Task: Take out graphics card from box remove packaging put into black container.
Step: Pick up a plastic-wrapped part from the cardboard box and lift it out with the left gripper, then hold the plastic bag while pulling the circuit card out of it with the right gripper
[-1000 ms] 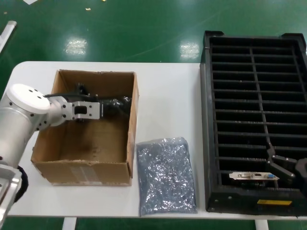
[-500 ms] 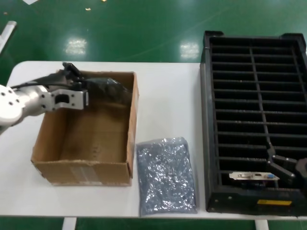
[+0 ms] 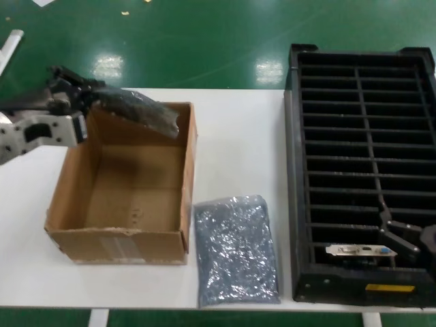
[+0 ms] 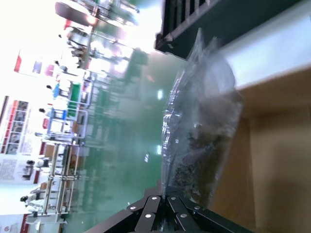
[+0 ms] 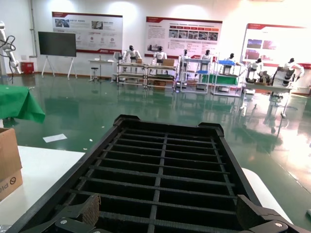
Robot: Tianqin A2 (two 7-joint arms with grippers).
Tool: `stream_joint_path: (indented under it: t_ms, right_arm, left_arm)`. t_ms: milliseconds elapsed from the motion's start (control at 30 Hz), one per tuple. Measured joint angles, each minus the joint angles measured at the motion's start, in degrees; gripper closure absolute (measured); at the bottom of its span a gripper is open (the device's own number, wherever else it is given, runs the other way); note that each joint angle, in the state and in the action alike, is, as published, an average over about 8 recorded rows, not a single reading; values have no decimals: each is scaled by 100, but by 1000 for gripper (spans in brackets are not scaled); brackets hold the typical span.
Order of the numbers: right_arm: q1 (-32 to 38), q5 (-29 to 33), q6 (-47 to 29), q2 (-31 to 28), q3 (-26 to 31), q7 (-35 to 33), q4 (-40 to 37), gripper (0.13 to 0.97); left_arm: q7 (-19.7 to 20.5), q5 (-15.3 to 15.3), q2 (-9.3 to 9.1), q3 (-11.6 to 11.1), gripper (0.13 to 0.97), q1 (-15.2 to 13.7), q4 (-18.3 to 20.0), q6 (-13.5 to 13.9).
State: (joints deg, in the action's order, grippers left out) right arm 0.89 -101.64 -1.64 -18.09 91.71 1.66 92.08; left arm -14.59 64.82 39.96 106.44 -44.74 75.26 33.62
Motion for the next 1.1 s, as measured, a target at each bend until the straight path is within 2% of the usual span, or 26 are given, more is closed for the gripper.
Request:
stream_joint_path:
  t_ms: [233,400,567,733,1100]
  right_arm:
    - [0,0,0,0,0,0,0,129]
    - [0,0,0,0,0,0,0,129]
    - [0,0,0,0,0,0,0,129]
    - [0,0,0,0,0,0,0,129]
    - [3,-1,0,-1,4,2,0,129]
  left_arm:
    - [1196,-132,465,-638,959,992,1629,327]
    - [1728,-8,639,-882,959,1568,2290,475]
    - [2145,189,715,-1011,959,2009,2653,578]
    - [2349,344,770,-1056,959,2309,2880,613]
    - [2404,410,787,-1050,959,2431,2976,612]
